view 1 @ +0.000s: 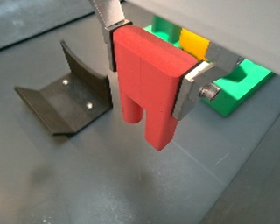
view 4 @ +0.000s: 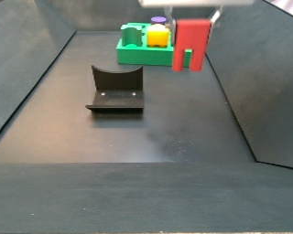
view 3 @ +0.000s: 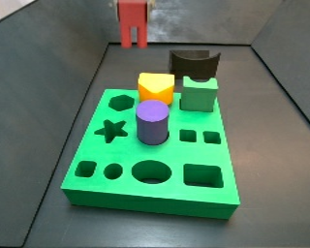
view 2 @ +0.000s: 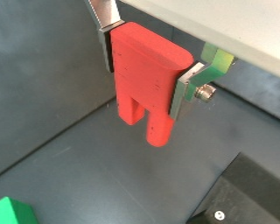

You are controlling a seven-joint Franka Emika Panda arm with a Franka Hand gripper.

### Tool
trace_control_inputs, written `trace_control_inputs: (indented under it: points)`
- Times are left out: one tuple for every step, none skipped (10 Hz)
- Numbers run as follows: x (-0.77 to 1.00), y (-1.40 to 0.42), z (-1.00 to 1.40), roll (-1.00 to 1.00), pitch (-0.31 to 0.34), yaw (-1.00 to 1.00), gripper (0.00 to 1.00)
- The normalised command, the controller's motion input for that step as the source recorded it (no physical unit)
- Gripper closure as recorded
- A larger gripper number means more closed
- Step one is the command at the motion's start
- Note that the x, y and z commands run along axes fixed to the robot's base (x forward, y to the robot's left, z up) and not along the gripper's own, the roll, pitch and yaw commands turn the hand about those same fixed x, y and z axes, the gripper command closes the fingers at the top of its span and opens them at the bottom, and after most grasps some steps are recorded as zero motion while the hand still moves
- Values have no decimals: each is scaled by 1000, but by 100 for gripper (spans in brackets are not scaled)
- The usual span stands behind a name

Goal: Pick up the square-circle object. Move up. Place the square-circle object on the fixture. Regrasp the square-circle object. Rotate the square-circle object. Move to above the board. Insert the square-circle object.
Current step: Rotate the square-circle object.

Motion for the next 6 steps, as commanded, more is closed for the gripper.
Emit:
trace_control_inputs:
  points:
    - [21,24,-1000,-165,-57,-41,100]
    - [20,28,-1000,-162,-57,-40,100]
    - [18,33,-1000,-160,-64,-40,100]
    - [15,35,-910,-158,-64,-41,100]
    - [14,33,-749,-156,-64,-42,100]
    - [14,26,-538,-153,-60,-42,100]
